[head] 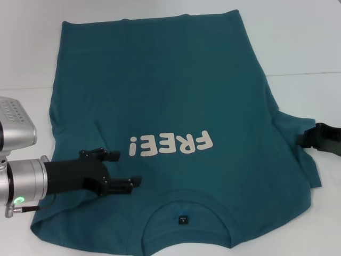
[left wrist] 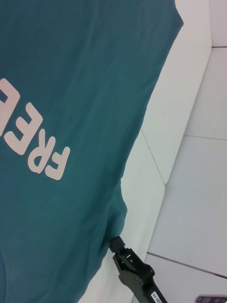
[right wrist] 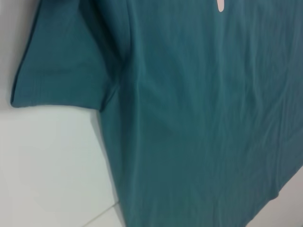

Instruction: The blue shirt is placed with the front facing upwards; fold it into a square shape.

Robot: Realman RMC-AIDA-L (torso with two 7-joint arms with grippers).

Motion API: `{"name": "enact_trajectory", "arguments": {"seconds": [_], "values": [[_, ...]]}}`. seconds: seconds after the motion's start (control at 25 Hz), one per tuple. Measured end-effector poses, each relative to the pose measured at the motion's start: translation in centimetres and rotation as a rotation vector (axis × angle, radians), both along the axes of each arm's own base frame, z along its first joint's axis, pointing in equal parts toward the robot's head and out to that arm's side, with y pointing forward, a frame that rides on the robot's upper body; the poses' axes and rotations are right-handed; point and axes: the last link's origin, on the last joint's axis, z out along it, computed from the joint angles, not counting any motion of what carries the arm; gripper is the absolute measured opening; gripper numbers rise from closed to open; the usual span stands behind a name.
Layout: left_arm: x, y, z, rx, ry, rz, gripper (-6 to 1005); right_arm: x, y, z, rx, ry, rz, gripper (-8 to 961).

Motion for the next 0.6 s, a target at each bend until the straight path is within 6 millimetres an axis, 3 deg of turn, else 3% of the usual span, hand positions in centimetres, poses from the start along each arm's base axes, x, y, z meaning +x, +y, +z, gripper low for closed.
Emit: {"name": "enact_trajectory", "arguments": {"seconds": [0.4,0.6], "values": [[0.0,0.1,0.2,0.004,0.003,-0.001,936,0.2,0.3,1.2,0.014,-0.028,0.009,31],[0.1,0.2,0.2,0.005,0.003,-0.004,936,0.3,0.1,2.0,0.005,-0.022,0.014,4]]}}
